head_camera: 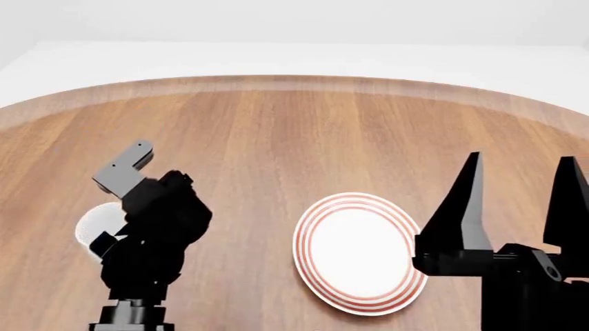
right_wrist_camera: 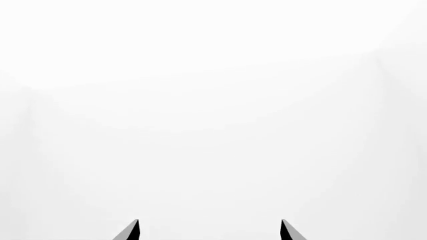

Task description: Pick up the white mug and put it on the plate, and put the chocolate pudding to the right of the plate.

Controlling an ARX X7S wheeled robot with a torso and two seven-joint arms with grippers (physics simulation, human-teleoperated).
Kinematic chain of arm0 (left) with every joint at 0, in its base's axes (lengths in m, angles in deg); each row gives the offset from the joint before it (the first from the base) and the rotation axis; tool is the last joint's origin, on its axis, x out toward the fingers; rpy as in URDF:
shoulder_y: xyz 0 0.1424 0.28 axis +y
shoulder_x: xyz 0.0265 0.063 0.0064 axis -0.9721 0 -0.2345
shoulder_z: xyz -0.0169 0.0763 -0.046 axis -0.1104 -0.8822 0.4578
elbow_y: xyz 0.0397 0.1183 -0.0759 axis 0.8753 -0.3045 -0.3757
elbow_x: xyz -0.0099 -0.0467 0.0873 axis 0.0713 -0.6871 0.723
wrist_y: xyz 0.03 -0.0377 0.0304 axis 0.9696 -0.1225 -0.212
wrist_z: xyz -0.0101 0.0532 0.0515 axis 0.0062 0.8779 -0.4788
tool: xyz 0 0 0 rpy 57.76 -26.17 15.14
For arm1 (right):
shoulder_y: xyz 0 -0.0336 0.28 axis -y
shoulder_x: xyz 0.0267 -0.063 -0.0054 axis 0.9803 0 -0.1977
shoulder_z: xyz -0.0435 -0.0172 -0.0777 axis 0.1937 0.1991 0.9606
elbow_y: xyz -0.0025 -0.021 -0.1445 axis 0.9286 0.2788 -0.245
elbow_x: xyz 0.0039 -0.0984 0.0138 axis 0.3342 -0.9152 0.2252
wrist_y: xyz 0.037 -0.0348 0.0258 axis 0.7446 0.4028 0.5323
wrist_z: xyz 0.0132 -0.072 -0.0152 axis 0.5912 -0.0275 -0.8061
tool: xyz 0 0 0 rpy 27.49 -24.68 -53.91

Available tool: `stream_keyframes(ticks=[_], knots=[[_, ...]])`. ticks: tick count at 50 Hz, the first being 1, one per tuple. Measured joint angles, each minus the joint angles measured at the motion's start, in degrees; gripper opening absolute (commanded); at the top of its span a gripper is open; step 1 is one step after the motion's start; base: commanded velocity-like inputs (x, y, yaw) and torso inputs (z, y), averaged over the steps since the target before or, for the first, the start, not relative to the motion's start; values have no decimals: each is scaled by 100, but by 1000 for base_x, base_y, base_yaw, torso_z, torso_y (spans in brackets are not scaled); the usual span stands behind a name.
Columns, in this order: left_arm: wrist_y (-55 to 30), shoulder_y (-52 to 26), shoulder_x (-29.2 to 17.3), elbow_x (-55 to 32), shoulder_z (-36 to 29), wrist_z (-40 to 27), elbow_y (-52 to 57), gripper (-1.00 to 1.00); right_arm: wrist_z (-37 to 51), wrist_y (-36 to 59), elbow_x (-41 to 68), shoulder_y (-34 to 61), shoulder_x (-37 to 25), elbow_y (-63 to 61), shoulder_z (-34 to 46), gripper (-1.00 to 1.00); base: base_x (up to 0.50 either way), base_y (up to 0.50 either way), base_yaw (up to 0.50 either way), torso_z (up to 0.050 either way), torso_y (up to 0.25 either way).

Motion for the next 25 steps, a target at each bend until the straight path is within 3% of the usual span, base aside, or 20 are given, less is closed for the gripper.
stream_keyframes(ticks=[25], knots=[[470, 158, -190, -95, -24, 380, -874, 100, 43, -12, -18, 3, -39, 38, 67, 100, 0, 0, 0, 0, 0]])
